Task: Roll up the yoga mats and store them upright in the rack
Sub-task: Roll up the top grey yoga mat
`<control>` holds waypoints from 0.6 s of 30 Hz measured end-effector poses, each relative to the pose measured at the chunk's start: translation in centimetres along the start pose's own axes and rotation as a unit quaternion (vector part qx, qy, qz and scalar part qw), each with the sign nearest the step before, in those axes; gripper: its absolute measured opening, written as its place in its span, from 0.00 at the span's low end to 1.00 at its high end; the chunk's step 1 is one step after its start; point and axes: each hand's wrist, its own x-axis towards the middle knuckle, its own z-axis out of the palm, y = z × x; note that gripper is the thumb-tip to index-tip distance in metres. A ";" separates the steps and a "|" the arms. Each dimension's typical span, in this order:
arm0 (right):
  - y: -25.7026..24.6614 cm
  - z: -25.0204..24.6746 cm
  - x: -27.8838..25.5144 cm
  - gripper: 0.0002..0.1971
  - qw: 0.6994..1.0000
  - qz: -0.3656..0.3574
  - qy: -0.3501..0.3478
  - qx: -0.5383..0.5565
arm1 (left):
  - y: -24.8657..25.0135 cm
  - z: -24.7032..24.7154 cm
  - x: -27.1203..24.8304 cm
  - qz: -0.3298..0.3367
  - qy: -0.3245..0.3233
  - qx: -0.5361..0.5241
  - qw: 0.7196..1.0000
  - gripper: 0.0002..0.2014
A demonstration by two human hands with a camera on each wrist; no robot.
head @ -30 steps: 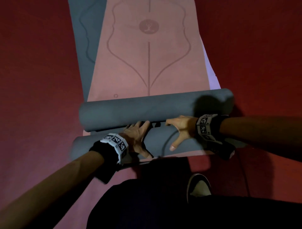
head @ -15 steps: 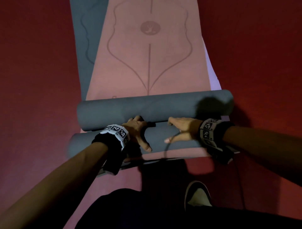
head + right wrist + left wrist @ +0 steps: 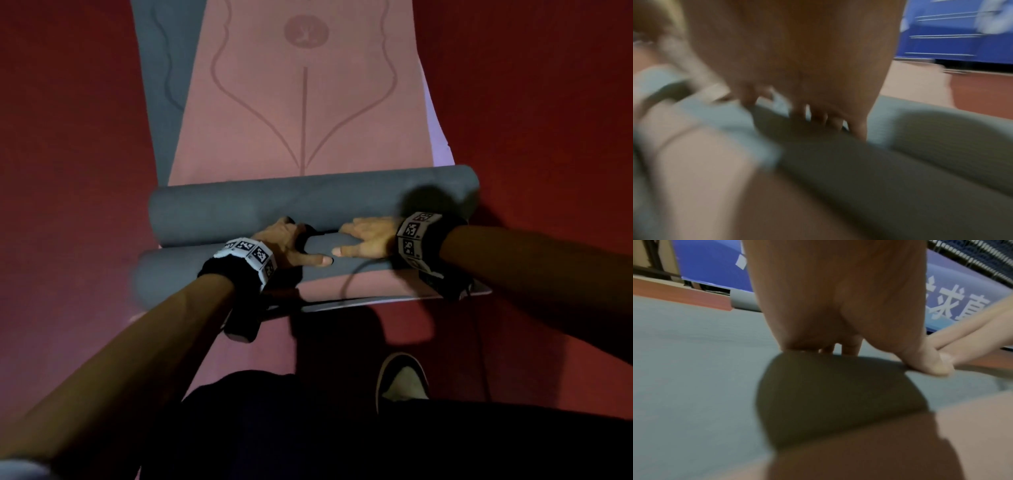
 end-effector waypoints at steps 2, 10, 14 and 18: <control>0.1 0.8 -0.2 0.32 0.999 -0.027 0.028 0.011 | 0.0 0.1 0.0 -0.012 0.005 0.005 1.000 0.50; 1.0 0.8 0.0 0.29 0.992 -0.057 0.039 0.102 | -0.1 0.5 -0.7 -0.028 0.030 0.017 0.999 0.44; 1.2 0.3 0.4 0.27 0.992 -0.034 0.039 0.116 | -0.1 0.8 -0.6 -0.024 0.042 0.042 0.998 0.44; 1.5 0.2 0.6 0.24 0.990 -0.031 0.041 0.131 | -0.1 0.2 -0.4 -0.027 0.042 0.052 0.997 0.45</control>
